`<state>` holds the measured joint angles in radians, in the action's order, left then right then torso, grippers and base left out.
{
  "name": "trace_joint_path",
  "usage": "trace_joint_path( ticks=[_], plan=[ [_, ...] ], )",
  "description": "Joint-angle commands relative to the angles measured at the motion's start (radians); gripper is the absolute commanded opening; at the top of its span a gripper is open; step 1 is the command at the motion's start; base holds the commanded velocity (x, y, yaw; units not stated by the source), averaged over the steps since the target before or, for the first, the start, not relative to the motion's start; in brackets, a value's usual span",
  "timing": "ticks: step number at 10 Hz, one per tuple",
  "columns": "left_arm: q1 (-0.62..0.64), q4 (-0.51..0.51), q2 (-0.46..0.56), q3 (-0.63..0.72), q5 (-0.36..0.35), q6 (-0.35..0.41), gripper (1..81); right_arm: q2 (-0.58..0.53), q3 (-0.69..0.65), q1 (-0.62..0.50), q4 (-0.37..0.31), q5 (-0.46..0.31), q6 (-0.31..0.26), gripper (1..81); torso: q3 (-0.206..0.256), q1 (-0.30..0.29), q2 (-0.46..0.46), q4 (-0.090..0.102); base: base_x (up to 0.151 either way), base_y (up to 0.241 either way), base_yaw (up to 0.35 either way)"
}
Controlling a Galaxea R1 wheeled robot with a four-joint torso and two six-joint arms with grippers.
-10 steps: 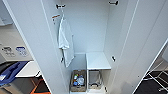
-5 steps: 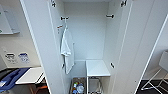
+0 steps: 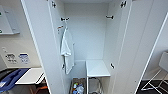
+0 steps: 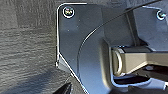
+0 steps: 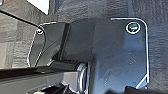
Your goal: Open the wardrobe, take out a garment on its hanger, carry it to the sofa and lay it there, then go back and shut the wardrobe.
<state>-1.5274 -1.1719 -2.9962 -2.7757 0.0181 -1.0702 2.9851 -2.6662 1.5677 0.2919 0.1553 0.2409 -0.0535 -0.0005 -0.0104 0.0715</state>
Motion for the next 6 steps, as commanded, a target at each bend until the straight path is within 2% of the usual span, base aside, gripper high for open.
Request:
trace_joint_path(
  ticks=[1, 2, 3, 4, 6],
  plan=[
    [0.030, 0.417, 0.001, 0.026, 0.020, 0.445, 81.1, 0.004, -0.003, -0.051, 0.004, -0.045, 0.003, 81.1, 0.000, 0.001, 0.000, 0.000, 0.000, 0.000, 0.000],
    [0.075, 0.959, 0.017, 0.082, 0.075, 0.982, 81.1, 0.004, 0.002, -0.053, 0.007, -0.045, 0.003, 81.1, 0.000, 0.001, 0.000, 0.000, 0.000, 0.000, 0.000],
    [0.095, 1.061, 0.037, 0.122, 0.139, 1.051, 81.1, 0.005, -0.003, -0.054, 0.012, -0.045, 0.003, 81.1, 0.000, 0.001, 0.000, 0.000, 0.000, 0.000, 0.000],
    [0.098, 1.104, 0.063, 0.179, 0.140, 1.078, 81.1, 0.004, -0.003, -0.057, 0.012, -0.045, 0.003, 81.1, 0.000, 0.001, 0.000, 0.000, 0.000, 0.000, 0.000],
    [0.105, 1.111, 0.078, 0.212, 0.138, 1.076, 81.1, 0.002, -0.004, -0.059, 0.012, -0.045, 0.003, 81.1, 0.000, 0.001, 0.000, 0.000, 0.000, 0.000, 0.000]
  ],
)
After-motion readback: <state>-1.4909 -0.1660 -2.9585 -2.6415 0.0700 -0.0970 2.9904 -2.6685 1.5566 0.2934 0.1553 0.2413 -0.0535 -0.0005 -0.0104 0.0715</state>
